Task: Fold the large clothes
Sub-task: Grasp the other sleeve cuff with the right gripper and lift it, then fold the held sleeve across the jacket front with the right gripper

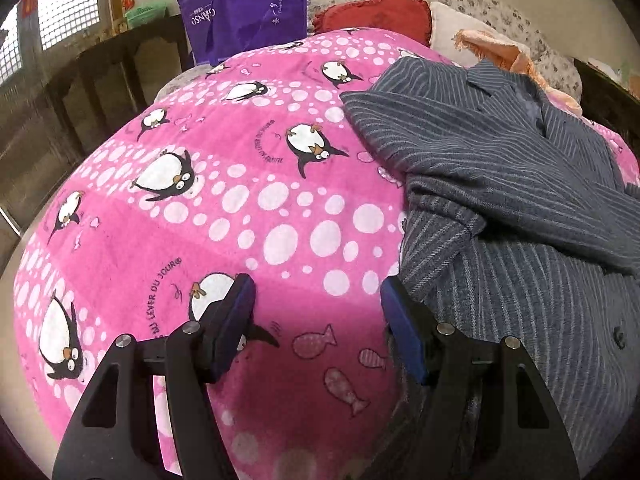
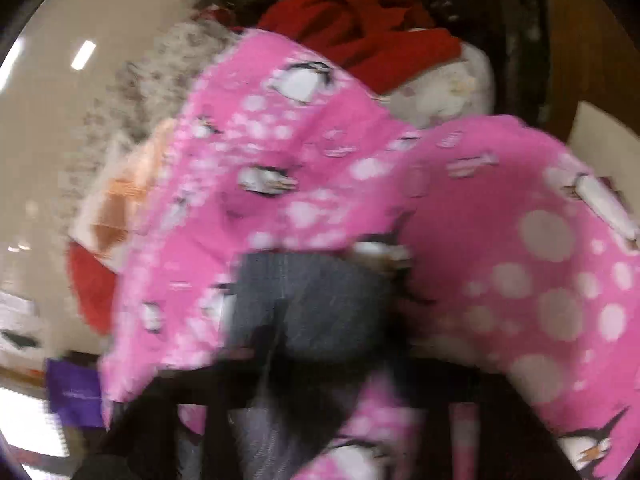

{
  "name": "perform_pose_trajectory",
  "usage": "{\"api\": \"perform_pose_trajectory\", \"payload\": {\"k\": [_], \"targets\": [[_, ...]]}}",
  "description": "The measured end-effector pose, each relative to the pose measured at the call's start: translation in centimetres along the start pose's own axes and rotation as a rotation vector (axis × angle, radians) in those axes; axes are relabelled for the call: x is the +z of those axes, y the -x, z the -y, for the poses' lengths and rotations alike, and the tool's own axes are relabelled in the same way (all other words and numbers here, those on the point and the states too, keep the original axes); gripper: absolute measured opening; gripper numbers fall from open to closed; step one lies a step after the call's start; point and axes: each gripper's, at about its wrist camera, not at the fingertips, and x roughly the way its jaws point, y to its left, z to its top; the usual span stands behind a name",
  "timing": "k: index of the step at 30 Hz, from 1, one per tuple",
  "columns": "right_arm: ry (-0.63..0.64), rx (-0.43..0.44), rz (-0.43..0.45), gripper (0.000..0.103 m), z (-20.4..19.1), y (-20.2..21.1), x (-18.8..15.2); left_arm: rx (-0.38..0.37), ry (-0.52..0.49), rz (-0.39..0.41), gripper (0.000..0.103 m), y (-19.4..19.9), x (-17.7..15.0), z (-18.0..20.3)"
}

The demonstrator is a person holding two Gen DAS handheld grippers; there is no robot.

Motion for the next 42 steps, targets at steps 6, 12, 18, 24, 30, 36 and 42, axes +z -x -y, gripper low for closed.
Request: {"api": "perform_pose_trajectory", "payload": {"k": [6, 12, 18, 24, 30, 36, 42], "targets": [[0.04, 0.046, 0.143, 0.015, 0.5, 5.8, -1.3, -0.022, 0.019, 0.0, 0.067, -0.1, 0.0, -0.4], [0.087, 0.108, 0.361, 0.014, 1.4, 19.1, -3.4, -0.04, 0.03, 0.0, 0.067, 0.1, -0.1, -0.6], [0.168, 0.172, 0.42, 0.014, 0.5, 28.2, -6.2, -0.049, 0.064, -0.003, 0.067, 2.2, 1.1, -1.8], [0.363, 0.321, 0.365, 0.014, -11.0, 27.5, -13.0, -0.088, 0.054, 0.048, 0.067, 8.3, -0.6, -3.8], [0.621, 0.466, 0.175, 0.014, -27.5, 20.8, -25.2, 0.066, -0.024, 0.017, 0.067, 10.2, -4.5, -5.7], [0.863, 0.395, -0.044, 0.014, -38.4, 7.8, -39.3, 0.184, -0.029, -0.019, 0.067, 10.3, -6.4, -8.6], [0.931, 0.259, -0.275, 0.036, -37.6, -4.3, -49.0, 0.193, -0.035, -0.035, 0.067, 10.7, -6.4, -9.2]]}}
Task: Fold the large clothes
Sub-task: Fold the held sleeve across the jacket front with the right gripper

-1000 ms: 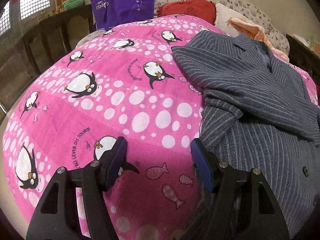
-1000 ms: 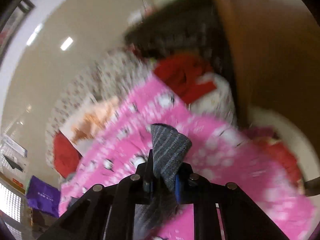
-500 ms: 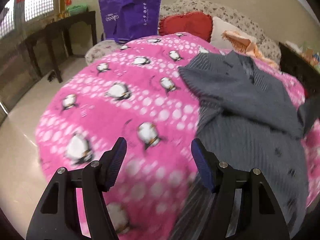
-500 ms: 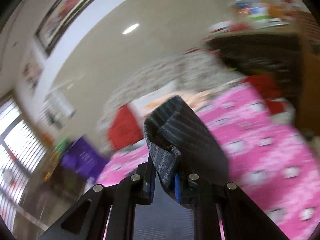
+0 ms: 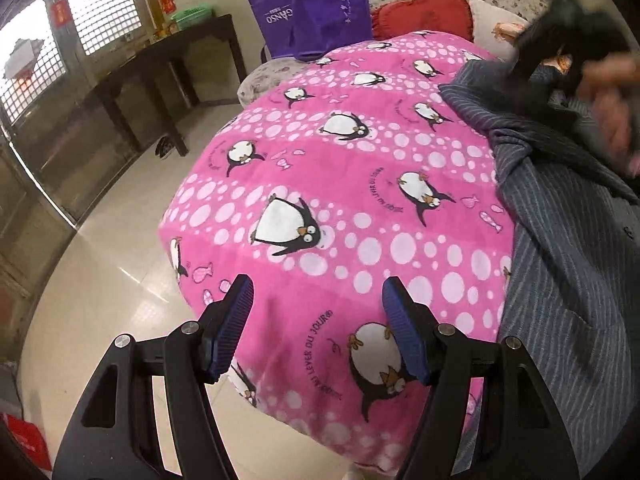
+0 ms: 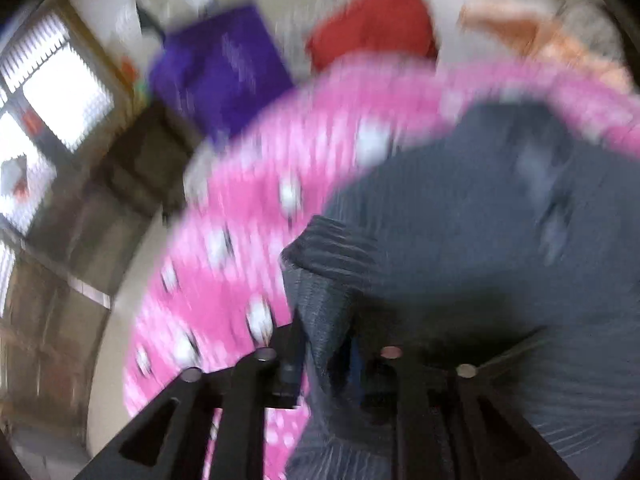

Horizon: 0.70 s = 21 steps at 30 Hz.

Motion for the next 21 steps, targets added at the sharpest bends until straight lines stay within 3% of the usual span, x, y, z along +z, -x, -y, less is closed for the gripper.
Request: {"api": "perform_pose_trajectory", "payload": {"k": [1, 2, 4, 8, 10, 13, 17, 19, 21], "targets": [[0.022, -0.013, -0.07, 0.051, 0.1, -1.7, -1.2, -0.002, -0.003, -0.002, 0.067, 0.1, 0.0, 0.1], [0.054, -0.022, -0.104, 0.056, 0.1, -2.9, -2.1, -0.008, -0.006, -0.003, 0.067, 0.3, 0.1, 0.3], [0.161, -0.043, -0.041, 0.071, -1.0, -2.6, -3.6, -0.017, -0.01, 0.007, 0.067, 0.8, 0.3, 0.6], [0.263, -0.015, -0.021, 0.071, -2.3, 0.5, -5.0, -0.027, -0.008, 0.013, 0.067, 1.5, 0.3, 0.9], [0.309, 0.023, 0.053, 0.071, -1.9, 4.4, -5.2, -0.04, -0.004, 0.009, 0.067, 1.6, 0.2, 1.1], [0.376, -0.076, 0.152, 0.071, -0.3, 8.7, -5.0, -0.05, -0.002, 0.008, 0.067, 1.9, 0.2, 1.4], [0.3, -0.316, 0.207, 0.071, 9.0, 12.2, -5.4, -0.058, -0.003, 0.002, 0.067, 1.9, 0.2, 1.9], [0.179, -0.376, 0.151, 0.052, 14.6, 12.1, -6.2, -0.055, -0.011, 0.004, 0.067, 1.9, 0.3, 2.3], [0.098, -0.394, 0.086, 0.052, 19.2, 11.3, -8.0, -0.053, -0.02, 0.001, 0.067, 1.8, 0.3, 2.7]]}}
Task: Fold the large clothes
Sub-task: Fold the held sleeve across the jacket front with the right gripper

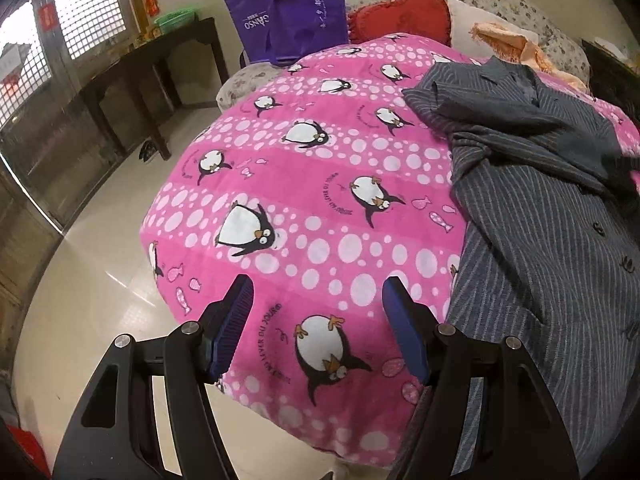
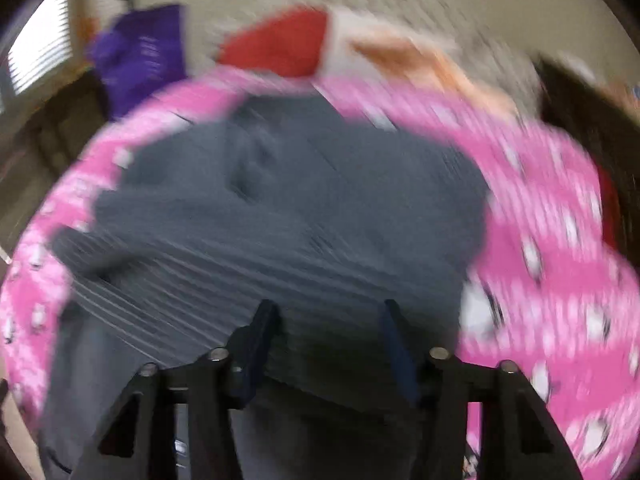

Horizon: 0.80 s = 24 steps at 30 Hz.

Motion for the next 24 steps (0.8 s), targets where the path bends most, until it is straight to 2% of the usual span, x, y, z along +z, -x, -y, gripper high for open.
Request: {"api": "perform_pose_trajectory", "payload": {"k": [2, 4, 7, 10, 13, 16, 18, 20, 22, 24], "targets": [[0.009, 0.03, -0.052, 0.052, 1.2, -2.0, -2.4, 0.0, -0.005, -0.005, 0.067, -0.2, 0.1, 0.2], [0.021, 0.056, 0.017, 0.052, 1.5, -1.2, -3.4, -0.009, -0.013, -0.006, 0.067, -0.3, 0.4, 0.6], [-0.08, 0.149, 0.079, 0.052, 4.0, 0.6, -4.5, -0.024, -0.037, 0.025, 0.067, -0.2, 1.9, 1.7], [-0.143, 0.141, 0.157, 0.052, 6.3, 3.3, -5.5, -0.056, -0.058, 0.063, 0.067, -0.3, 5.0, 3.4], [-0.244, 0.155, 0.224, 0.052, 9.2, 5.6, -6.4, -0.136, -0.079, 0.15, 0.067, -0.5, 9.8, 6.0], [-0.303, 0.124, 0.279, 0.052, 10.3, 7.6, -5.4, -0.259, -0.06, 0.185, 0.067, -1.8, 14.5, 8.5], [-0.303, 0.108, 0.28, 0.049, 9.8, 8.0, -3.3, -0.322, -0.017, 0.2, 0.067, -3.2, 16.9, 10.0], [-0.279, 0.155, 0.276, 0.048, 8.4, 7.6, -1.4, -0.34, 0.001, 0.209, 0.067, -5.3, 18.5, 11.9], [-0.232, 0.221, 0.228, 0.046, 6.8, 6.1, -0.1, -0.319, -0.006, 0.161, 0.067, -7.7, 18.8, 13.5], [-0.186, 0.276, 0.157, 0.046, 5.3, 2.7, 0.1, -0.254, -0.027, 0.096, 0.067, -10.6, 17.8, 14.8]]}}
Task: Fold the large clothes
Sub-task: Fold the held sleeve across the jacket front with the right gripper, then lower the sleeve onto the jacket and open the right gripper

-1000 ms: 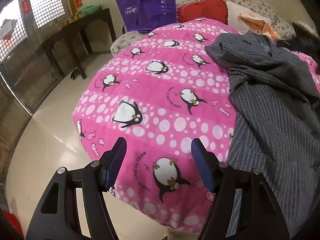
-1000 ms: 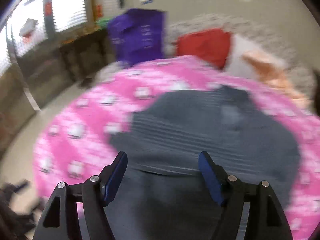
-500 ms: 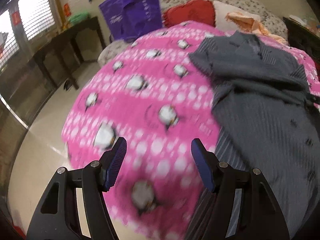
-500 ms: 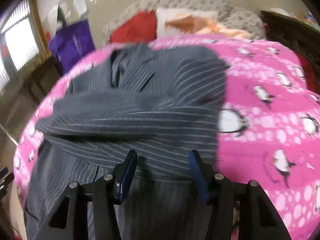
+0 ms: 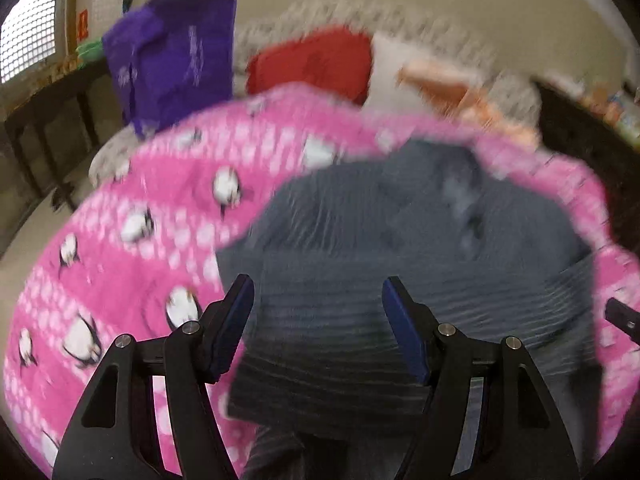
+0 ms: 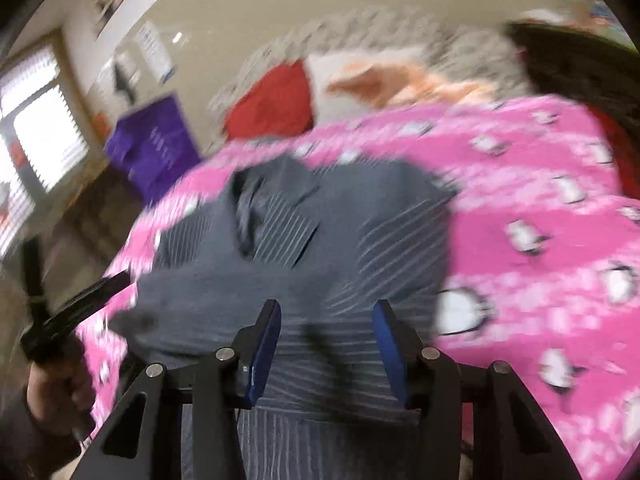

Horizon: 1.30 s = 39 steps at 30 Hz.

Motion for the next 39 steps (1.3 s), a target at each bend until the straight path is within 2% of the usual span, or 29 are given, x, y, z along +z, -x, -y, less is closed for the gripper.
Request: {"api": "perform_pose_trajectory", "payload": {"k": [1, 2, 3, 4, 5, 6, 8, 11, 13, 15, 17, 19, 20, 21, 23, 24, 26, 28, 30, 32, 34, 36, 38, 39], "targets": [[-0.005, 0.001, -0.035, 0.045, 0.3, -1.4, -0.5, 0.025, -0.012, -0.039, 0.067, -1.4, -0.9, 0.0], [0.0, -0.05, -0.08, 0.041, 1.0, -3.2, -1.3, 0.045, -0.019, -0.076, 0.069, -2.6, -1.8, 0.0], [0.012, -0.087, -0.107, 0.03, 1.8, -4.3, -2.0, 0.031, -0.011, -0.092, 0.07, -3.5, -3.1, -0.5], [0.009, -0.086, -0.115, 0.027, 2.7, -4.7, -2.7, 0.001, 0.012, -0.071, 0.072, -3.4, -3.6, -1.0], [-0.005, -0.06, -0.093, 0.025, 3.3, -4.3, -2.8, -0.014, 0.044, -0.068, 0.078, -3.2, -3.6, -1.7], [-0.017, -0.048, -0.104, 0.023, 3.7, -3.9, -2.7, -0.035, 0.079, -0.083, 0.08, -3.4, -3.6, -2.3], [-0.033, -0.024, -0.137, 0.023, 4.4, -3.2, -2.5, -0.068, 0.107, -0.088, 0.081, -3.7, -3.6, -2.8], [-0.062, -0.02, -0.175, 0.023, 4.7, -1.9, -1.8, -0.046, 0.086, -0.082, 0.081, -3.4, -3.4, -2.1], [-0.055, -0.037, -0.104, 0.023, 3.9, 0.0, -0.5, -0.035, 0.08, -0.082, 0.081, -3.6, -3.4, -1.9], [-0.081, 0.018, -0.017, 0.023, 3.1, 1.2, 0.8, -0.033, 0.081, -0.08, 0.081, -3.5, -3.4, -1.8], [-0.03, -0.001, -0.025, 0.023, 1.9, -0.2, 1.9, -0.033, 0.081, -0.08, 0.081, -3.7, -3.3, -1.6], [0.028, -0.102, -0.1, 0.02, 1.7, -4.1, 2.4, -0.034, 0.082, -0.081, 0.081, -3.7, -3.3, -1.6], [0.034, -0.175, -0.122, 0.014, 2.6, -5.8, 2.4, -0.04, 0.084, -0.08, 0.083, -3.7, -3.3, -1.6], [0.028, -0.231, -0.131, 0.001, 4.1, -7.5, 2.2, -0.045, 0.083, -0.081, 0.085, -3.8, -3.3, -1.7], [-0.037, -0.255, -0.054, 0.002, 6.0, -7.6, 2.2, -0.036, 0.066, -0.081, 0.086, -3.8, -3.4, -1.5], [-0.068, -0.29, -0.037, 0.002, 6.5, -7.4, 2.2, -0.03, 0.059, -0.081, 0.087, -3.8, -3.5, -1.4], [-0.099, -0.287, -0.032, 0.002, 6.9, -7.2, 2.3, -0.023, 0.055, -0.083, 0.087, -3.9, -3.5, -1.4], [-0.09, -0.284, -0.024, 0.005, 6.1, -6.1, 2.6, -0.018, 0.055, -0.087, 0.087, -4.0, -3.4, -1.4], [-0.063, -0.265, 0.028, 0.006, 4.5, -3.5, 2.7, -0.018, 0.057, -0.09, 0.087, -4.1, -3.4, -1.4], [-0.041, -0.199, 0.089, 0.006, 2.8, -0.5, 1.7, -0.016, 0.055, -0.09, 0.087, -4.1, -3.4, -1.4], [0.009, -0.131, 0.096, 0.007, 1.1, 0.9, -0.2, -0.019, 0.058, -0.093, 0.087, -4.2, -3.3, -1.4], [0.093, -0.114, 0.0, 0.007, -0.7, -0.2, -2.9, -0.026, 0.064, -0.095, 0.088, -4.2, -3.4, -1.4], [0.103, -0.18, -0.116, 0.007, 0.4, -2.9, -6.0, -0.029, 0.064, -0.098, 0.09, -4.4, -3.3, -1.5], [0.072, -0.149, -0.085, 0.006, 1.1, -2.9, -6.7, -0.024, 0.057, -0.1, 0.09, -4.4, -3.3, -1.3]]}}
